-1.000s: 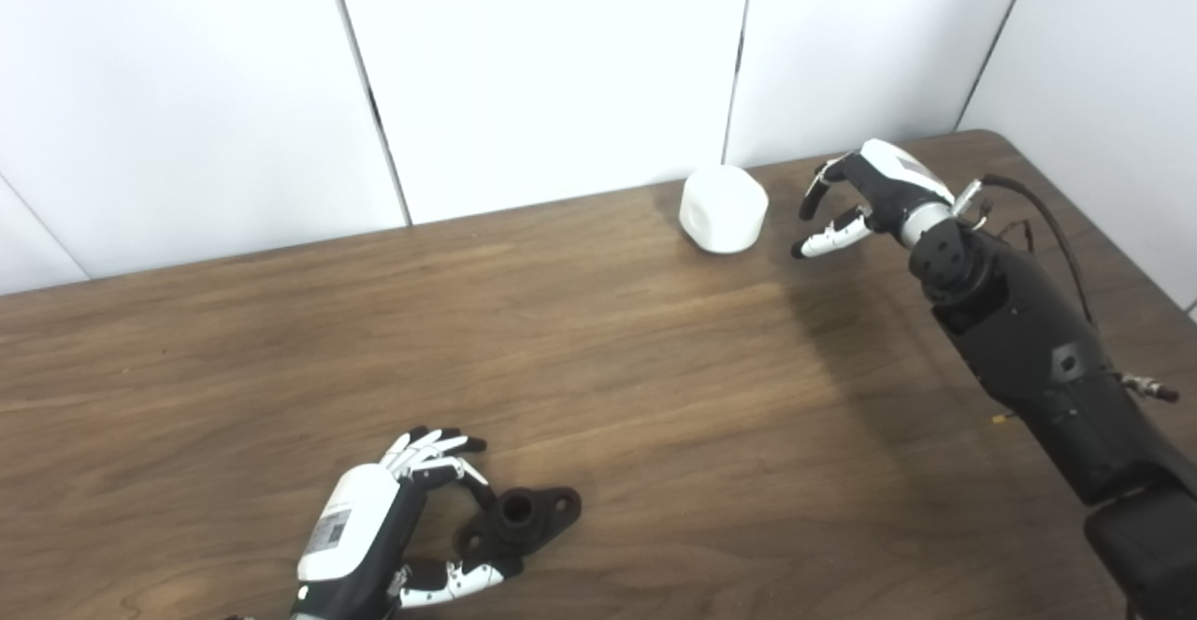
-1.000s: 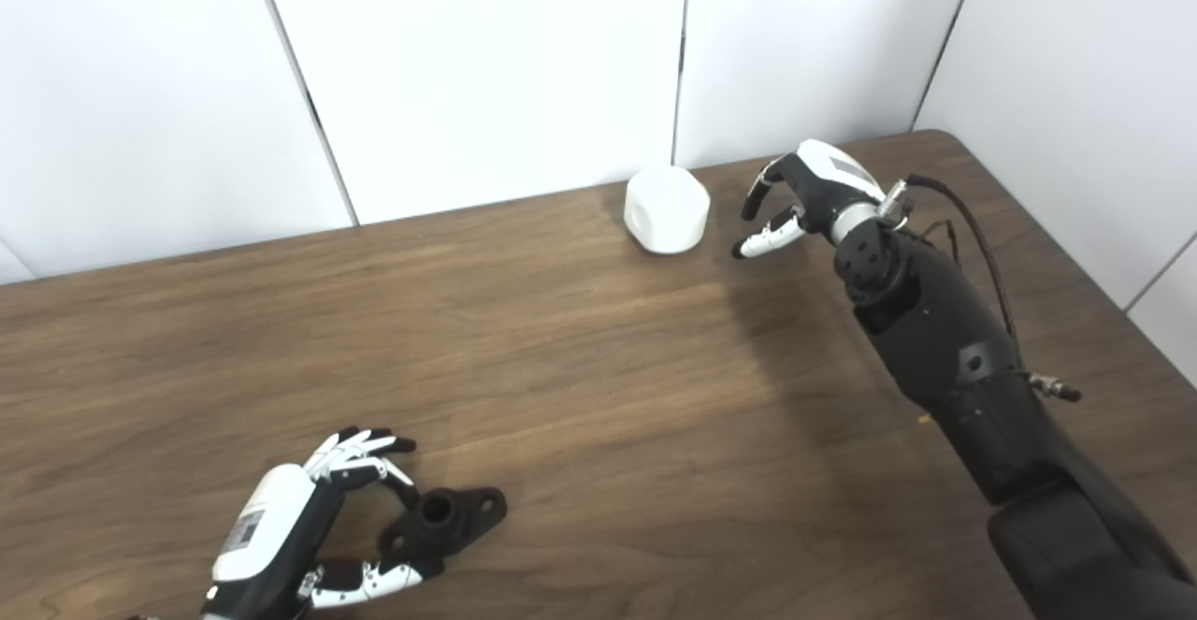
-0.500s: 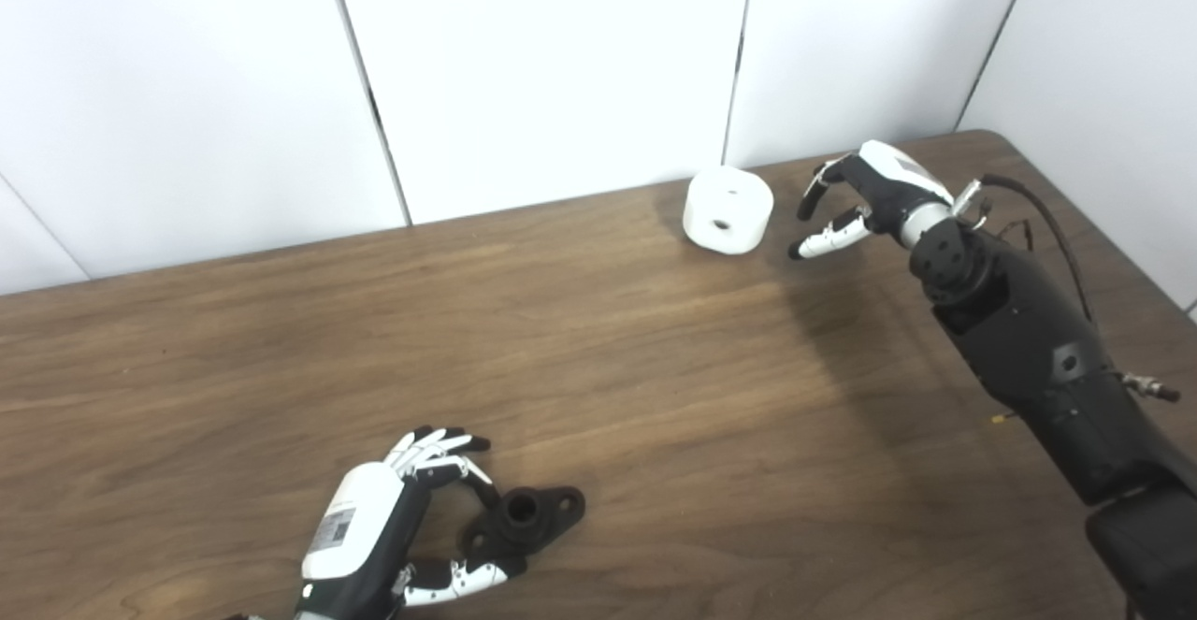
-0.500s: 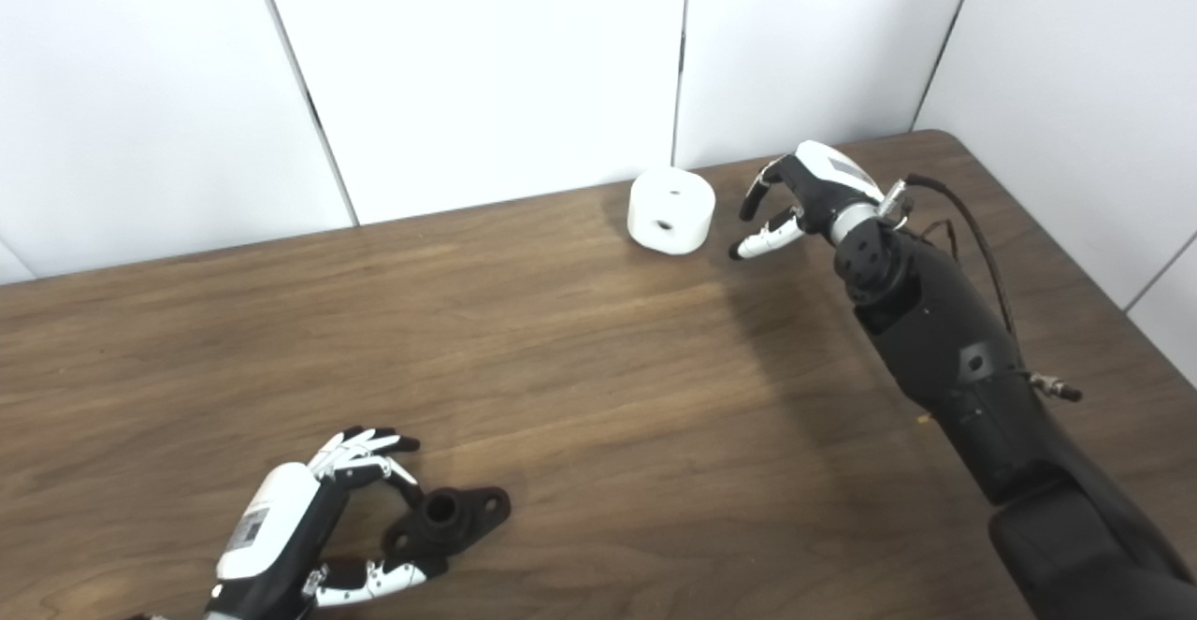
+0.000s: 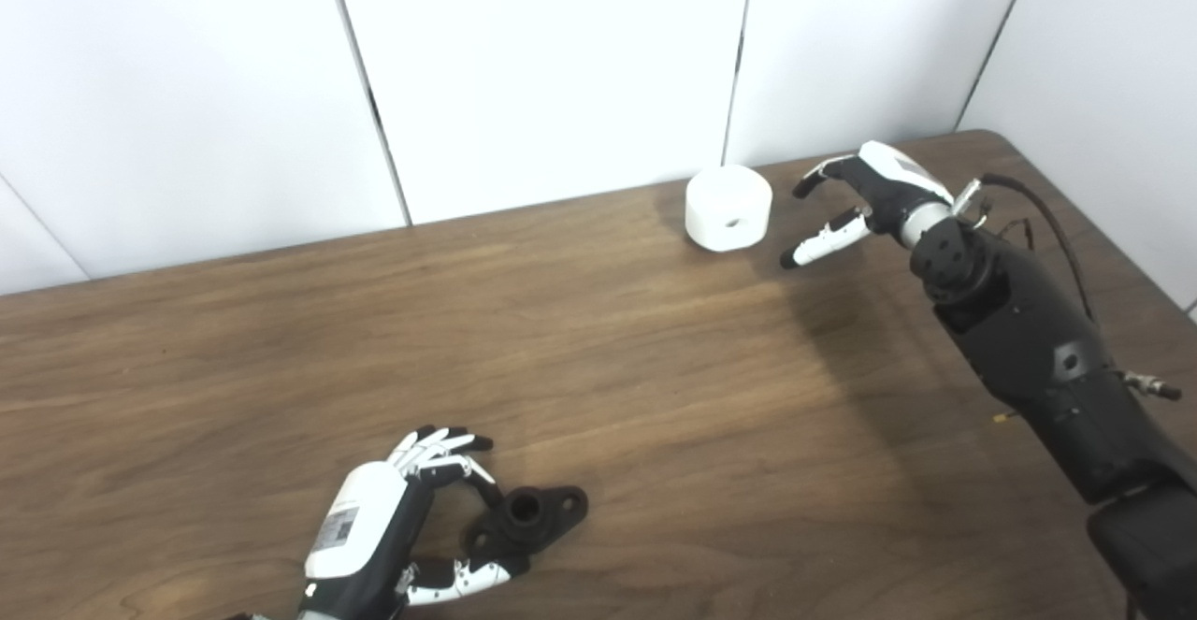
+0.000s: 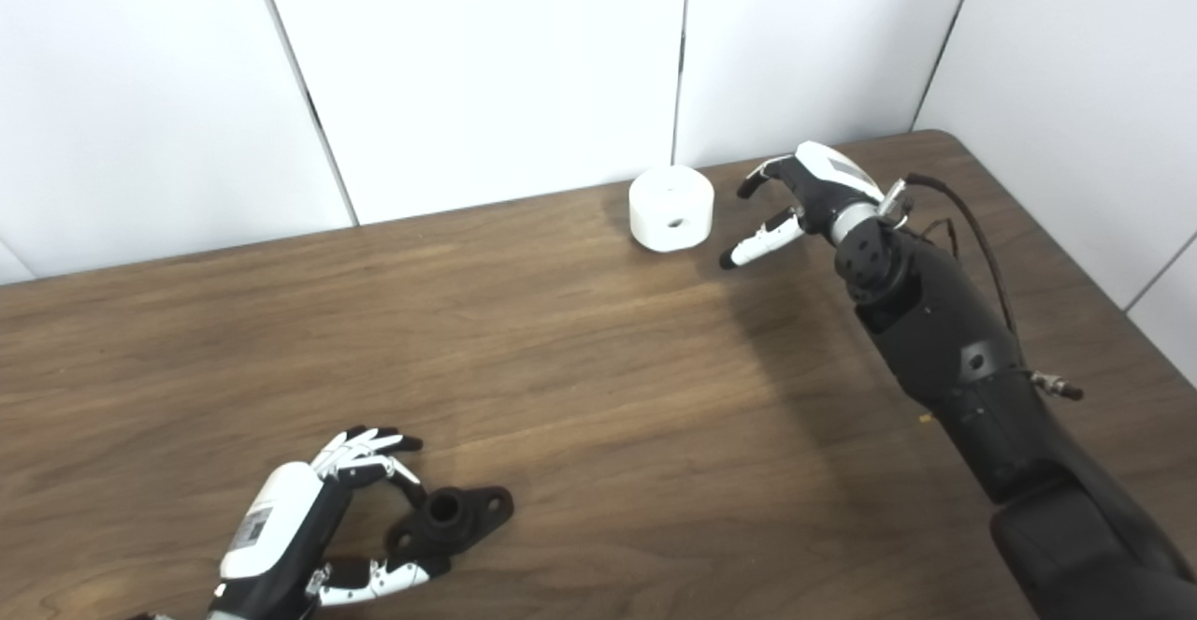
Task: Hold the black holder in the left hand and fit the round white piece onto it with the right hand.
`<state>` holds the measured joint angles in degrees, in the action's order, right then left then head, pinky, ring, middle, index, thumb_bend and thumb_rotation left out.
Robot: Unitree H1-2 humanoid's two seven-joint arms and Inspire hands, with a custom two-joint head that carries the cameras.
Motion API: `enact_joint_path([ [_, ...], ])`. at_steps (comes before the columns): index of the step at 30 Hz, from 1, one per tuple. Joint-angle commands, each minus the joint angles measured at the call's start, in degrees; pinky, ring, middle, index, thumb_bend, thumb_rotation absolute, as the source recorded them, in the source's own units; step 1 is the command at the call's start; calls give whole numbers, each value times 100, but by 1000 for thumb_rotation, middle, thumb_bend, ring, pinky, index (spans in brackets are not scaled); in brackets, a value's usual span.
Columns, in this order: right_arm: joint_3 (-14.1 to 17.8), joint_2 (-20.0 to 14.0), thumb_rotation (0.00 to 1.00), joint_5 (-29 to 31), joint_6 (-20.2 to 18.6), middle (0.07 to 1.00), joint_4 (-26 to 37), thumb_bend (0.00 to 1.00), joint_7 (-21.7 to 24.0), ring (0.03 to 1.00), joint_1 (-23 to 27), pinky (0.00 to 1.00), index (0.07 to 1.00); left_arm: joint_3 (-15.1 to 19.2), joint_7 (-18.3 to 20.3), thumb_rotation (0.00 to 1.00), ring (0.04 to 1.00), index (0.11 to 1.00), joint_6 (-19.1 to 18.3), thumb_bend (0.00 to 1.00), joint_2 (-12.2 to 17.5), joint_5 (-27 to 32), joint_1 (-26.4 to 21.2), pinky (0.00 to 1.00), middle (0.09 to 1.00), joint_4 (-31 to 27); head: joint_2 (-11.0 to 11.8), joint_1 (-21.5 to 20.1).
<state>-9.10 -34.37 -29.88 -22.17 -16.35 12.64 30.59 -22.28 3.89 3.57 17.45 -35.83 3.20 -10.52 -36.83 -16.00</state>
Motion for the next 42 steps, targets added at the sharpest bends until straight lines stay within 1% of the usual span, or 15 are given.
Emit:
enact_joint_path([
  [1, 45, -191, 327, -21, -2, 919, 131, 926, 50, 996, 332, 984, 781, -199, 470, 44, 890, 488, -199, 515, 17, -9, 217, 916, 817, 245, -9, 6],
  [5, -18, -213, 381, -96, -60, 925, 131, 978, 156, 1000, 352, 988, 846, -206, 482, 44, 890, 488, -216, 515, 12, -29, 204, 919, 817, 249, -9, 19],
  [9, -8, -181, 388, -73, -36, 924, 111, 996, 155, 1000, 360, 973, 859, -209, 465, 44, 888, 488, -190, 515, 7, -36, 190, 918, 815, 280, 0, 18],
  [14, -20, -114, 395, -55, -66, 934, 171, 998, 179, 1000, 358, 989, 873, -216, 438, 44, 885, 488, -147, 515, 10, -43, 179, 911, 813, 313, 11, 21],
  [19, -24, -42, 387, -29, -31, 936, 156, 991, 164, 1000, 376, 986, 878, -227, 472, 45, 887, 488, -207, 515, 0, -54, 180, 916, 814, 267, 14, 23],
  [31, -38, 111, 372, -58, 79, 947, 100, 987, 51, 1000, 408, 997, 873, -238, 431, 45, 883, 488, -158, 515, -20, -76, 165, 908, 813, 325, 36, 54],
  [42, -56, 170, 391, -33, 116, 952, 87, 996, 12, 1000, 440, 1000, 877, -245, 449, 44, 885, 488, -174, 515, -42, -71, 164, 914, 815, 308, 34, 60],
])
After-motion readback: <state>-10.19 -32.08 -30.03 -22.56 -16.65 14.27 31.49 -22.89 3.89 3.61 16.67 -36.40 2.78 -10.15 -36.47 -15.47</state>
